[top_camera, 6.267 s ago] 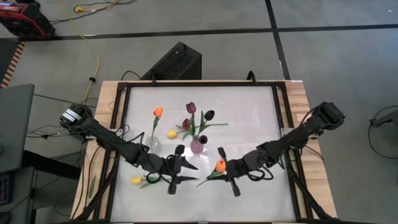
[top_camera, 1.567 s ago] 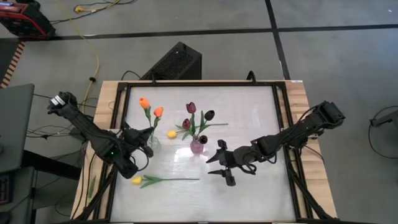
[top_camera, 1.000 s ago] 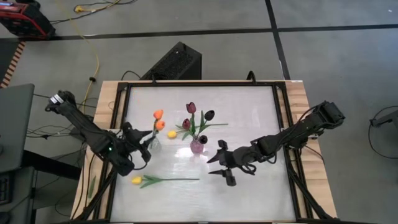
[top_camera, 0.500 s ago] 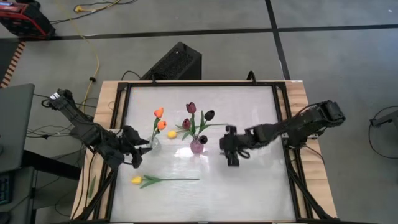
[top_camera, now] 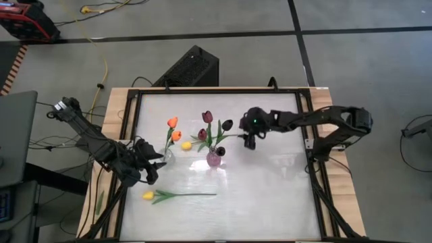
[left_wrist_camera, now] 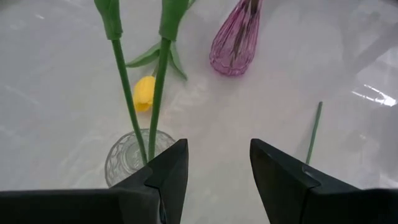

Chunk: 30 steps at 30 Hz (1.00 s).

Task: Sort flowers into vase by color
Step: Put the top yellow flower into the transparent vase

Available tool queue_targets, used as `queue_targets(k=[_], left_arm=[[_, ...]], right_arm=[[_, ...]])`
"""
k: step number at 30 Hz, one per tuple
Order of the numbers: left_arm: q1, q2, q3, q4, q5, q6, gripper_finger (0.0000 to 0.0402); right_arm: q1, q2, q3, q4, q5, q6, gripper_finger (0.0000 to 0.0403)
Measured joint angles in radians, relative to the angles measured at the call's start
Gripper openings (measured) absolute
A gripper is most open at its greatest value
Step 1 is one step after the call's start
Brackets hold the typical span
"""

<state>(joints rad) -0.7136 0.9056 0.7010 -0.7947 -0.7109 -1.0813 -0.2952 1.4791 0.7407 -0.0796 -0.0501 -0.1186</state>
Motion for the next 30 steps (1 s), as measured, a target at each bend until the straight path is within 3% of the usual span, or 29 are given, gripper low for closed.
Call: queue_targets(k=[6, 14, 18, 23, 30], left_arm=[[0.000, 0.000, 0.000, 0.000, -0.018, 0.008, 0.0160], [0.000, -0.001, 0.000, -0.002, -0.038, 0.011, 0.0160], [0.000, -0.001, 0.000, 0.000, -0.032, 0.007, 0.0160], [0.000, -0.004, 0.000, -0.001, -0.026, 0.008, 0.0160], [0.000, -0.004, 0.000, -0.001, -0.026, 0.026, 0.0160]], right_arm=[[-0.083, 0.018, -0.057, 0.076, -0.101, -0.045, 0.0232], [-0.090, 0.215, -0.055, 0.155, -0.099, -0.059, 0.0199], [-0.082, 0.268, -0.039, 0.106, -0.057, -0.038, 0.0151], [-0.036, 0.253, -0.033, 0.028, 0.021, 0.052, 0.0030], [0.076, 0.096, -0.048, -0.217, 0.039, 0.273, 0.0020]])
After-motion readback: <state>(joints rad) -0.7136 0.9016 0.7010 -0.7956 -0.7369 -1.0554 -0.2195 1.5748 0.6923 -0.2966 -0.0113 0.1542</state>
